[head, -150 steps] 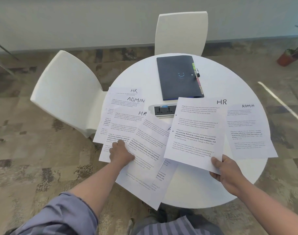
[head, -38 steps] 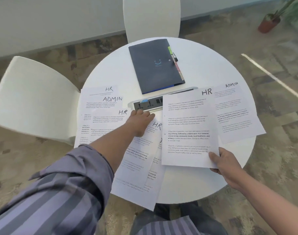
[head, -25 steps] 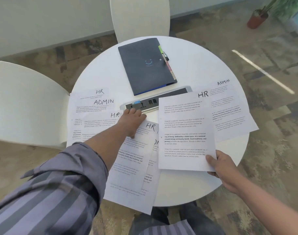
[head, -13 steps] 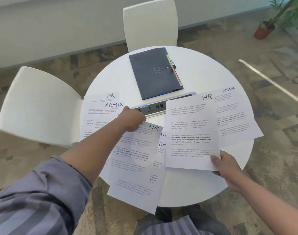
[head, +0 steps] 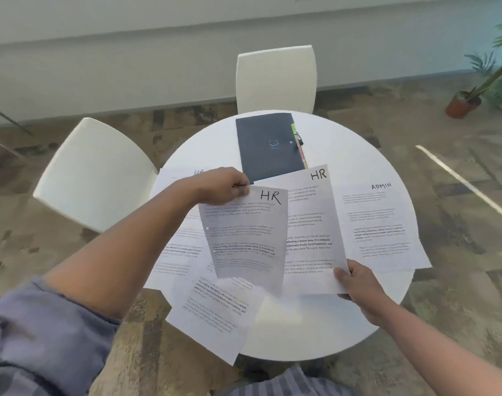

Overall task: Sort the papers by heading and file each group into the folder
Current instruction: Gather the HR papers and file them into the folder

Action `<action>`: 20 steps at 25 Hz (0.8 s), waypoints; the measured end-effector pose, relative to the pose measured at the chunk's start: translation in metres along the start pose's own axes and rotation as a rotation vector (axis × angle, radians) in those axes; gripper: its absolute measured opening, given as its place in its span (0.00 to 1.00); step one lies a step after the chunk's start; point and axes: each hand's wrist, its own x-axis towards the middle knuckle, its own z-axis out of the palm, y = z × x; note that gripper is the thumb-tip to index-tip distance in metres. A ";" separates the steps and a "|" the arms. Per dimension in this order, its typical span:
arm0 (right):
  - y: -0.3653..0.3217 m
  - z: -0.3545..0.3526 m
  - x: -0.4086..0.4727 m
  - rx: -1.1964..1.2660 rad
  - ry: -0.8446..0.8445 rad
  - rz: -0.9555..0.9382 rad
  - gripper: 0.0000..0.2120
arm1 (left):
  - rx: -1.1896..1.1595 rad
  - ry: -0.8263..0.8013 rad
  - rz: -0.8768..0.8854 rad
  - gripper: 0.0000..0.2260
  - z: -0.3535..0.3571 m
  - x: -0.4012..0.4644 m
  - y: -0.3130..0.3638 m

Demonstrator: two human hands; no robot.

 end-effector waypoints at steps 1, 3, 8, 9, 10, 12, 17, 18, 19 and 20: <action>-0.005 -0.005 0.002 -0.017 -0.032 -0.015 0.11 | -0.057 0.027 -0.017 0.14 -0.001 -0.003 0.006; -0.013 -0.019 0.004 -0.037 -0.095 -0.049 0.11 | -0.139 0.070 -0.053 0.12 -0.001 -0.005 0.024; -0.015 -0.065 0.013 -0.026 -0.285 -0.105 0.11 | -0.276 0.254 -0.090 0.08 0.012 0.010 0.070; -0.014 -0.074 0.014 -0.010 -0.326 -0.107 0.11 | -0.313 0.278 -0.100 0.09 0.016 0.013 0.077; -0.014 -0.082 0.015 0.015 -0.361 -0.104 0.11 | -0.345 0.294 -0.119 0.10 0.019 0.014 0.083; -0.016 -0.096 0.016 0.046 -0.417 -0.091 0.11 | -0.378 0.318 -0.163 0.10 0.024 0.017 0.097; -0.017 -0.113 0.022 0.065 -0.547 -0.076 0.13 | -0.383 0.362 -0.301 0.09 0.031 0.018 0.126; -0.018 -0.115 0.022 0.068 -0.564 -0.070 0.13 | -0.377 0.379 -0.310 0.08 0.033 0.017 0.129; -0.019 -0.117 0.022 0.072 -0.572 -0.066 0.13 | -0.375 0.395 -0.313 0.07 0.034 0.016 0.131; -0.022 -0.118 0.022 0.083 -0.572 -0.063 0.14 | -0.380 0.404 -0.307 0.06 0.034 0.015 0.134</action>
